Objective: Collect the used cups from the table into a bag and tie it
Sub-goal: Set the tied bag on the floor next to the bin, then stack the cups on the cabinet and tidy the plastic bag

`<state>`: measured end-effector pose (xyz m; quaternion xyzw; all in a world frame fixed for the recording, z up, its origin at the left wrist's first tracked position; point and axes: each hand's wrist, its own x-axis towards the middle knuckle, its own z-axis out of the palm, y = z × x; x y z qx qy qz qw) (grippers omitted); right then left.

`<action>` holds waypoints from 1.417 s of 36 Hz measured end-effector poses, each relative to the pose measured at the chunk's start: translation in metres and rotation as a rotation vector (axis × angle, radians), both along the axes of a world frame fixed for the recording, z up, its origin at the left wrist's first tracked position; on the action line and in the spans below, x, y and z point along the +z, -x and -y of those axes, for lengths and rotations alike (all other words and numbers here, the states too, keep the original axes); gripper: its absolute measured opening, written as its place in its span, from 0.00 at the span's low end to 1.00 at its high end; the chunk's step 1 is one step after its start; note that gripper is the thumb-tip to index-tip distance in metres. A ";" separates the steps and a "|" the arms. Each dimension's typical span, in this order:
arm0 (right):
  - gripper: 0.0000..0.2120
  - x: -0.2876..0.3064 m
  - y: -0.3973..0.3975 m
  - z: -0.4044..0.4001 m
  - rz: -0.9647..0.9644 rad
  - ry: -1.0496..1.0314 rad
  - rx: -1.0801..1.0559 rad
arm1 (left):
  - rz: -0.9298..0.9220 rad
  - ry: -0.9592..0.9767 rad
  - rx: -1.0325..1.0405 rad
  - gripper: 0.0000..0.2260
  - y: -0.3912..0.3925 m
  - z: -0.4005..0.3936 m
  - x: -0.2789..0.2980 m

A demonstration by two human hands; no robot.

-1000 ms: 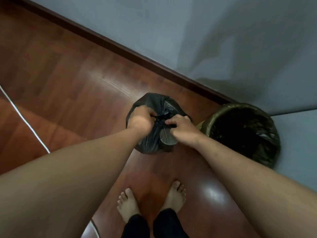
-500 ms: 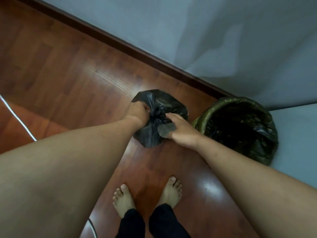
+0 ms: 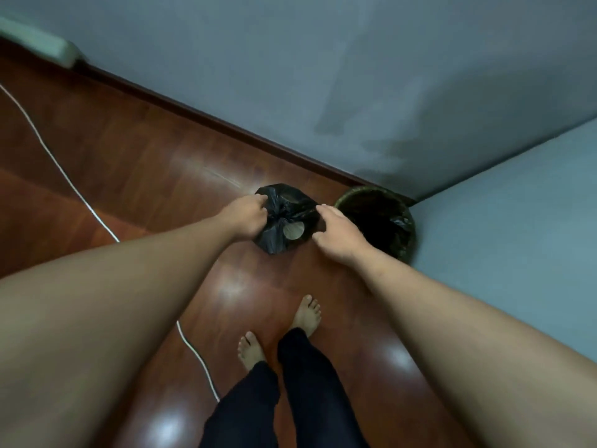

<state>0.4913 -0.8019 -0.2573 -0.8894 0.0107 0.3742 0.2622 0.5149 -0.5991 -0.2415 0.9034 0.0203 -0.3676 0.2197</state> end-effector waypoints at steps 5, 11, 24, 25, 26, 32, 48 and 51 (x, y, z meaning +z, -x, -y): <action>0.33 0.096 0.046 0.025 0.083 0.051 -0.029 | 0.040 -0.042 -0.149 0.19 0.033 0.034 0.100; 0.32 0.196 0.099 0.063 0.247 0.144 -0.073 | 0.159 -0.116 -0.268 0.20 0.076 0.059 0.196; 0.31 0.366 0.195 0.206 0.550 0.224 -0.356 | 0.514 -0.020 -0.454 0.17 0.107 0.178 0.355; 0.31 0.373 0.203 0.225 0.564 0.231 -0.388 | 0.548 -0.003 -0.485 0.17 0.111 0.199 0.367; 0.31 0.381 0.215 0.247 0.575 0.247 -0.424 | 0.568 0.015 -0.518 0.17 0.115 0.225 0.377; 0.30 0.395 0.249 0.341 0.625 0.288 -0.530 | 0.593 0.058 -0.604 0.20 0.134 0.336 0.396; 0.36 0.348 0.250 0.529 0.615 0.149 -0.551 | 0.356 0.186 -0.353 0.19 0.158 0.562 0.361; 0.39 0.338 0.241 0.533 0.582 0.001 -0.474 | 0.309 0.216 -0.244 0.25 0.153 0.575 0.350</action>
